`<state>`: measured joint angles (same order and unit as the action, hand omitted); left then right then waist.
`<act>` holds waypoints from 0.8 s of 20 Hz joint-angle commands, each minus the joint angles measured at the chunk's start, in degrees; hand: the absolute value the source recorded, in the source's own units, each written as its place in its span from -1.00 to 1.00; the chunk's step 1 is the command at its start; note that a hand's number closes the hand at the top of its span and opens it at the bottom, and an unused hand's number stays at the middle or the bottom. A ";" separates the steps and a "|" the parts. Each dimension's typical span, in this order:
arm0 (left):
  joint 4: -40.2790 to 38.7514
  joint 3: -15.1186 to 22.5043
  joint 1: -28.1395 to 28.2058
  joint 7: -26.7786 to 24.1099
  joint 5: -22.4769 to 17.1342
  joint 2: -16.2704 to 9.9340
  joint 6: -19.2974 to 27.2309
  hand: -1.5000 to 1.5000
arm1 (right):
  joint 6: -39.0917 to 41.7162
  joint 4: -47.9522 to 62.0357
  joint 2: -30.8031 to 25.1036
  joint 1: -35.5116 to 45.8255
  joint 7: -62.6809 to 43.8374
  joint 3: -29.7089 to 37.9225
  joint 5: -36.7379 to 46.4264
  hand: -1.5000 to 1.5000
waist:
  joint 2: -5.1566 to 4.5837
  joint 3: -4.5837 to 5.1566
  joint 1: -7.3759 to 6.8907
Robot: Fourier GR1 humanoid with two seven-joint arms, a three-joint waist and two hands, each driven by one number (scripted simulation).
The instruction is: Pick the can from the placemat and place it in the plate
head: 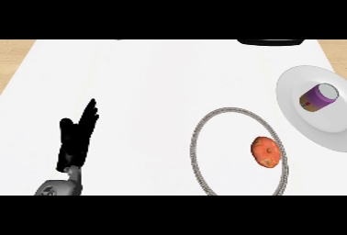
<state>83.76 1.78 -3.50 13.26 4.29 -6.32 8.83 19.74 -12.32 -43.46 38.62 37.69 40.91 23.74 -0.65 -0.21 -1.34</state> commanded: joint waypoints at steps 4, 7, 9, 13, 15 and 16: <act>-0.06 -1.73 2.75 -2.91 -2.00 -1.72 -3.06 0.00 | 1.45 0.85 1.09 -3.34 6.66 -0.23 -1.42 -1.00 | -0.02 0.00 -0.48; 0.61 -1.43 0.21 -1.25 -1.37 -1.21 -2.23 0.00 | 1.04 1.16 1.81 -4.64 10.28 -0.35 -1.44 -1.00 | -0.25 -0.10 -0.76; 1.39 0.58 1.31 -0.10 0.30 1.11 -0.37 0.00 | -2.00 0.76 3.14 -2.29 6.71 -1.49 -1.30 -1.00 | 0.03 0.01 -0.38; 2.43 0.12 -1.96 4.23 1.11 -0.36 -0.49 0.00 | -6.72 1.42 3.64 -3.55 6.88 -1.71 -1.16 -1.00 | -0.19 -0.07 -0.55; -0.54 0.74 -0.46 -0.37 1.41 1.02 -0.46 0.00 | -6.23 1.43 0.89 -1.02 2.93 -2.92 -0.05 -1.00 | -0.23 -0.02 -0.65; 3.23 1.22 1.74 0.64 1.65 1.16 0.11 0.00 | -6.44 1.76 2.07 -2.64 5.05 -3.01 -0.23 -1.00 | -0.11 -0.04 -0.75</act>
<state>85.33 2.11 -2.93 13.97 5.13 -5.84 8.33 14.93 -11.16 -40.95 36.09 43.11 38.59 23.07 -0.75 -0.24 -1.88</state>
